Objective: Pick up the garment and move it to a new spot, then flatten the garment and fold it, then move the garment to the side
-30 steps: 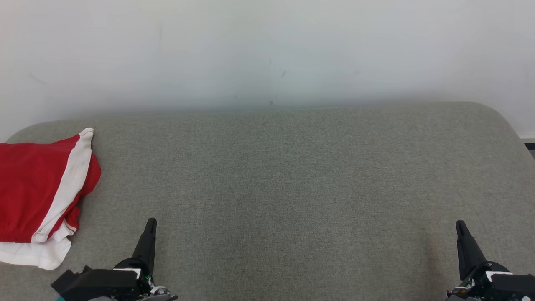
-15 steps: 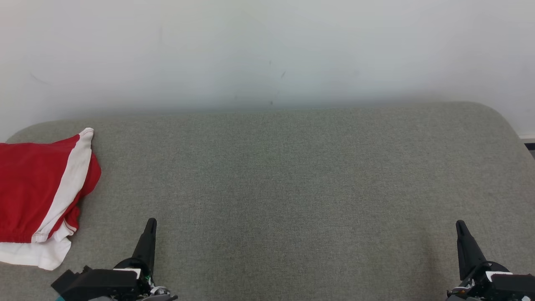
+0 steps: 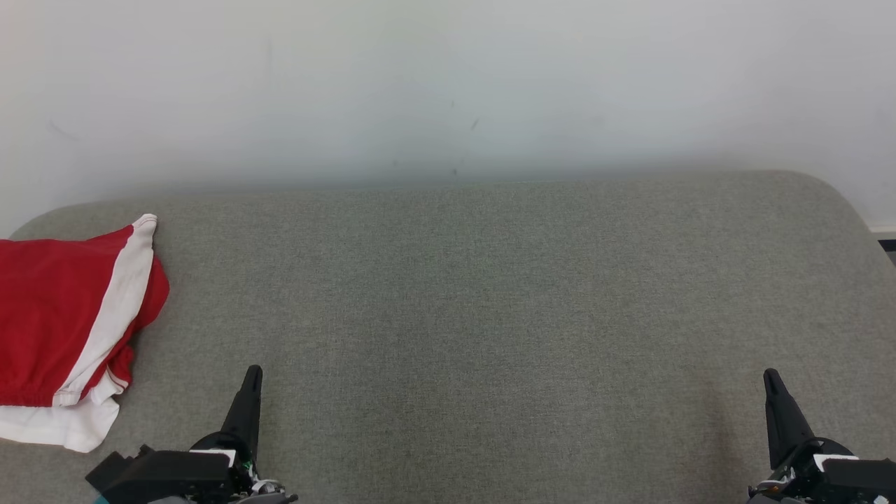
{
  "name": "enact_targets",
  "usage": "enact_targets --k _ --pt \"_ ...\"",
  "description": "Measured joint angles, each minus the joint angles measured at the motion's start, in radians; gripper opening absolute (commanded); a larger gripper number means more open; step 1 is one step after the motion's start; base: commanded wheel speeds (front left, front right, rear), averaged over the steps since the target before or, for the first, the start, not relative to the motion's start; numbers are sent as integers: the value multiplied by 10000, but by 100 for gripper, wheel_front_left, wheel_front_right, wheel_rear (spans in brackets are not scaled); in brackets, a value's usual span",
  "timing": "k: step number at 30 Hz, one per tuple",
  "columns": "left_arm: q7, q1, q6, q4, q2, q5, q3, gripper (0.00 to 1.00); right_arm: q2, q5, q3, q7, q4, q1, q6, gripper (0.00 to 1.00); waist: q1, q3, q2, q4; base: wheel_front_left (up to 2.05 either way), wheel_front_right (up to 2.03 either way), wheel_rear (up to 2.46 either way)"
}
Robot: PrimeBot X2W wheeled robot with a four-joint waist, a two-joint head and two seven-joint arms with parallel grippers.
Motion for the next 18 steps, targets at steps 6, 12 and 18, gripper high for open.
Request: enact_targets --k 6,12,18 --pt "0 253 2 280 -38 2 -21 100 58 0 23 -2 328 198 2 100 0 1 0 0 0 0 0" --pt "-245 460 6 245 -46 178 0 100 81 -150 364 -328 418 346 0 100 0 18 0 -4 0 0 0" --pt "-502 559 6 50 -46 892 155 100 71 -759 598 -646 391 341 0 100 0 43 0 -10 0 0 0"
